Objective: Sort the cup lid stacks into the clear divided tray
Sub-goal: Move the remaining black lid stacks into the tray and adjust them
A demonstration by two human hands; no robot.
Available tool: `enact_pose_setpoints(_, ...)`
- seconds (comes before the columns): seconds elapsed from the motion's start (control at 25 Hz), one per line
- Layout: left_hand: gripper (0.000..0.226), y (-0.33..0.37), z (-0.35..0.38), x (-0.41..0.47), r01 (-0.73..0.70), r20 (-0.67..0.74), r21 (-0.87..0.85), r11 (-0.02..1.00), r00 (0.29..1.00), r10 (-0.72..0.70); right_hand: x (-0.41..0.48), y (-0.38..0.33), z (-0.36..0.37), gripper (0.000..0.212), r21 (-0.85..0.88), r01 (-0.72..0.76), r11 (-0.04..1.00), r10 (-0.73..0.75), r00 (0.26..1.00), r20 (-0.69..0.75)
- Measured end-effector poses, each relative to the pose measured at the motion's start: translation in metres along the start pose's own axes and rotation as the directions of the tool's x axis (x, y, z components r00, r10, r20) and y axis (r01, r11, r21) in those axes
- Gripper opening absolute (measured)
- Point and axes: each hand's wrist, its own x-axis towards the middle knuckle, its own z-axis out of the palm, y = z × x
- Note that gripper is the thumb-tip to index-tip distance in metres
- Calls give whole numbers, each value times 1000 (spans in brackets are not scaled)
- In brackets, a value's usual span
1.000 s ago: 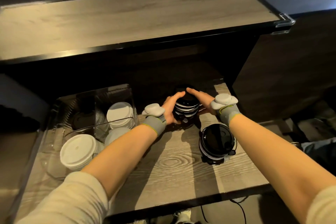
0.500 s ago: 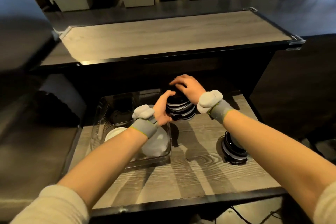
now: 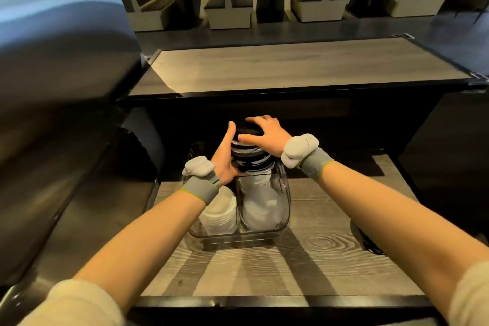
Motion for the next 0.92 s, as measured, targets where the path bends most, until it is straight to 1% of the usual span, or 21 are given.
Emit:
enact_pose_setpoints(0.08,60,2,-14,-4,-17,-14,-28,999,1000,16,5,-9,12,64,64,-18,998,18,1000,-1)
enact_pose_setpoints(0.16,58,3,-27,-7,-16,-37,-43,999,999,14,10,-16,22,62,129,-32,991,33,999,-5)
enact_pose_setpoints(0.32,60,8,-51,-16,-40,-14,-67,997,999,39,18,-27,42,60,262,-47,964,48,999,4)
enact_pose_setpoints(0.4,54,15,-66,-20,-47,-2,-42,998,999,47,22,-36,51,60,303,-44,952,41,999,17)
enact_pose_setpoints(0.52,42,18,-77,-22,-32,-13,2,999,999,32,27,-40,56,59,433,-76,898,77,997,13)
enact_pose_setpoints(0.56,40,18,-81,-22,-34,-20,10,999,999,34,30,-40,58,58,442,-72,894,71,997,18)
enact_pose_setpoints(0.64,40,20,-87,-24,-27,-1,10,1000,1000,27,33,-42,60,57,347,-51,937,39,998,43)
enact_pose_setpoints(0.72,49,25,-92,-24,13,1,-4,1000,1000,-13,37,-46,66,60,241,-29,970,16,998,57)
enact_pose_setpoints(0.76,56,28,-95,-23,44,-5,-21,999,999,-44,39,-49,70,61,217,-21,976,6,998,68)
enact_pose_setpoints(0.84,69,30,-99,-22,101,6,-66,993,995,-100,40,-52,76,63,212,-6,977,-10,997,72)
enact_pose_setpoints(0.92,73,28,-105,-21,109,7,-70,992,994,-108,42,-52,83,64,258,-13,966,-5,998,70)
